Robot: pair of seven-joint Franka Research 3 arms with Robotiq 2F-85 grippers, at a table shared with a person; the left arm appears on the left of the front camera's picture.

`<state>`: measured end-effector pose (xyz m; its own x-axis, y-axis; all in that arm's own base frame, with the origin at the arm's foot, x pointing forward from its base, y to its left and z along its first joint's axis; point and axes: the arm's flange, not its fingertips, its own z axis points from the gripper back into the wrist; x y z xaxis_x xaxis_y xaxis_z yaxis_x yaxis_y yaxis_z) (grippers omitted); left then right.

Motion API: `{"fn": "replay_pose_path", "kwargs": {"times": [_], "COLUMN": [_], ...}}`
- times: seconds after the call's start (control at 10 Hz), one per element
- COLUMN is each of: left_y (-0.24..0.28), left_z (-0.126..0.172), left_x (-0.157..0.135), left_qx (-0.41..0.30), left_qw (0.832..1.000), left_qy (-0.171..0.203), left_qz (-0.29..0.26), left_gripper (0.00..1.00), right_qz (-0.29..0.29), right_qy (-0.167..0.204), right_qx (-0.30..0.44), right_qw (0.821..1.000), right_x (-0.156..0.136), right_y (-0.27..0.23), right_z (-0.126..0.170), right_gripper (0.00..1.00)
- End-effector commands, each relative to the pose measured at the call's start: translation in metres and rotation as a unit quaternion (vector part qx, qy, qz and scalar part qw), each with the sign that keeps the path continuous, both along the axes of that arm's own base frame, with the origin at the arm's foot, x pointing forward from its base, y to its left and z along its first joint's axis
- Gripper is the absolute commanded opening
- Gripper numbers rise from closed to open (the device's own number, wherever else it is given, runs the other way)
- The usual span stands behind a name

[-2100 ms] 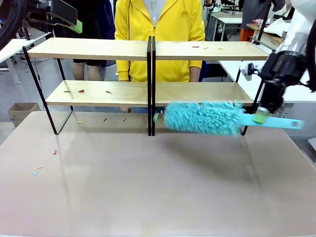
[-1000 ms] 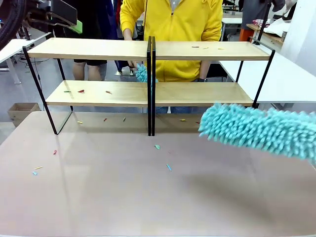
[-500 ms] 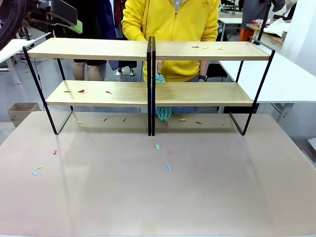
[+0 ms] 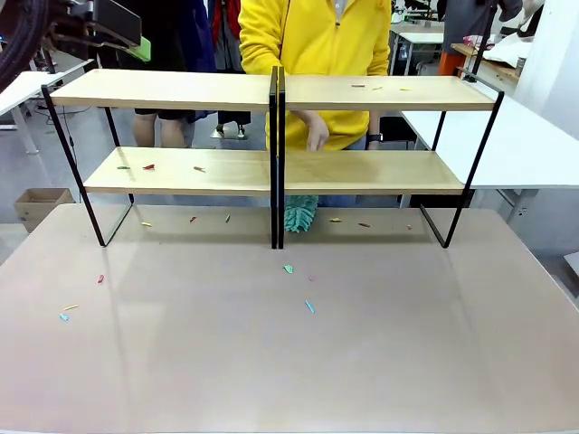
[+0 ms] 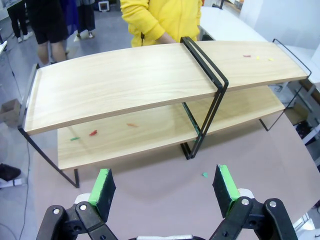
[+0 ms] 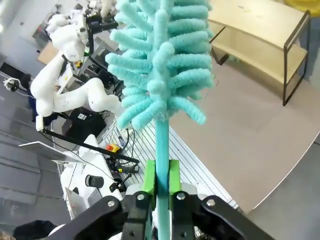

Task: Clean the shelves.
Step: Clean a randomly selected level of the Shelf with the Duster, then clean another randomly selected level of the Shelf with the Duster.

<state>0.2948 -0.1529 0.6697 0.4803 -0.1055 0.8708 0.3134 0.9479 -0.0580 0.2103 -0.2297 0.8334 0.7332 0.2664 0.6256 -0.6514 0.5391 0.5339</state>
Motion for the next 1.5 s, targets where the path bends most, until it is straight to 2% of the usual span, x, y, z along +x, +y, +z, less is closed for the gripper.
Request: {"fn": "replay_pose_path", "kwargs": {"times": [0.0, 1.3, 1.4], "left_y": [0.0004, 0.0004, 0.0004], "left_z": [-0.0002, -0.0002, -0.0002], "left_x": [0.0001, 0.0001, 0.0001], "left_qx": [0.001, 0.001, 0.001], "left_qw": [1.0, 1.0, 1.0], "left_qy": [-0.001, -0.001, -0.001], "left_qz": [0.006, 0.006, 0.006], "left_gripper": [1.0, 1.0, 1.0], "right_qz": [0.018, 0.018, 0.01], "right_qy": [-0.005, -0.005, -0.001], "right_qx": [0.011, 0.011, 0.009], "right_qw": [1.0, 1.0, 1.0], "right_x": [-0.0103, -0.0103, -0.008], "right_y": [0.0066, 0.0066, -0.0002], "right_z": [-0.0071, -0.0071, -0.0056], "right_gripper": [0.0, 0.0, 0.12]}}
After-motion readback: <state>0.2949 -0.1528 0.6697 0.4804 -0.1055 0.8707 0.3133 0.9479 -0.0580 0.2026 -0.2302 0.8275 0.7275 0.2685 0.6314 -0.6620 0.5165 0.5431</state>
